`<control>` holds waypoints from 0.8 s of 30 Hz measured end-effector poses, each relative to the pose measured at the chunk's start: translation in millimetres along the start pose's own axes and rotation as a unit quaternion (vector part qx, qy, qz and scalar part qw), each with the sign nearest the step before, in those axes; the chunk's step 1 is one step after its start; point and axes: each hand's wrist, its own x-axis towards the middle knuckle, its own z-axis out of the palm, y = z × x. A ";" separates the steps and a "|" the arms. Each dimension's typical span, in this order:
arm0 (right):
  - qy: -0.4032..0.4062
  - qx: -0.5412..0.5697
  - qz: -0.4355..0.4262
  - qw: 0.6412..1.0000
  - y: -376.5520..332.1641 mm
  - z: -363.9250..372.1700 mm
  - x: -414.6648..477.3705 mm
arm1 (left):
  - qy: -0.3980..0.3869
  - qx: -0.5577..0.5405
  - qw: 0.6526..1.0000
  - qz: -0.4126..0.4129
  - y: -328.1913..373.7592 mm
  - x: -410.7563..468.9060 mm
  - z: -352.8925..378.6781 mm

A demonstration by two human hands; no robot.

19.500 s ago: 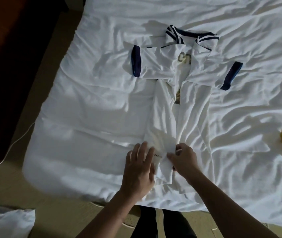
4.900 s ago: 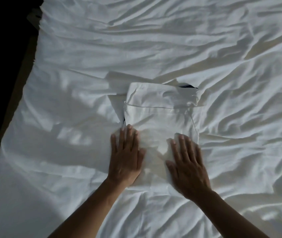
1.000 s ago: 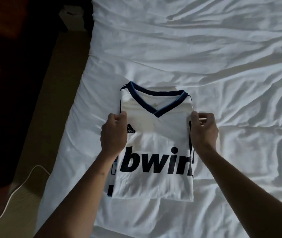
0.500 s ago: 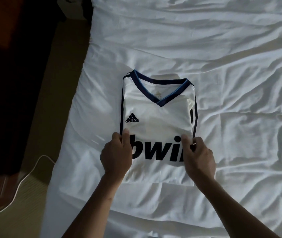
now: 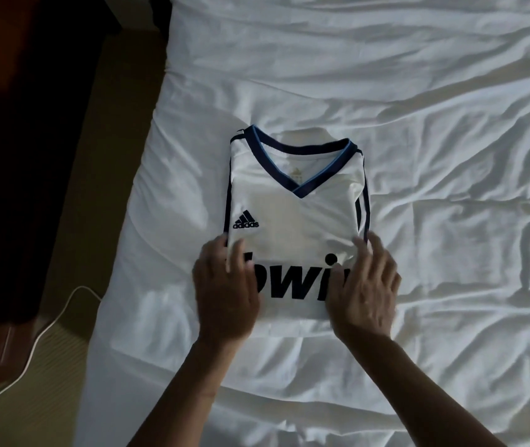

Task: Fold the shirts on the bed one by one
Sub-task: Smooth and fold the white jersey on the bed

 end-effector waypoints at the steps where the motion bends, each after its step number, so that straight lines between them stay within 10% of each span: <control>1: -0.027 -0.024 -0.060 0.998 -4.4 3.3 5.1 | -0.030 0.001 0.998 0.054 5.5 4.9 4.3; 5: -0.136 -0.104 -0.242 0.955 -0.3 25.9 24.4 | -0.160 0.043 0.979 0.114 -4.2 11.2 29.5; 10: -0.158 -0.137 -0.217 0.953 33.2 30.1 29.4 | -0.168 0.067 0.981 0.065 -36.7 1.8 35.8; 15: -0.044 0.084 -0.015 0.995 27.6 12.9 48.2 | -0.089 -0.076 0.987 -0.113 -26.5 39.6 21.2; 20: -0.108 0.317 0.225 0.915 -0.6 6.2 121.2 | -0.198 -0.311 0.855 -0.366 -10.7 137.9 8.2; 24: -0.161 0.367 0.312 0.861 -18.0 4.9 159.4 | -0.216 -0.426 0.791 -0.383 -15.8 168.0 11.1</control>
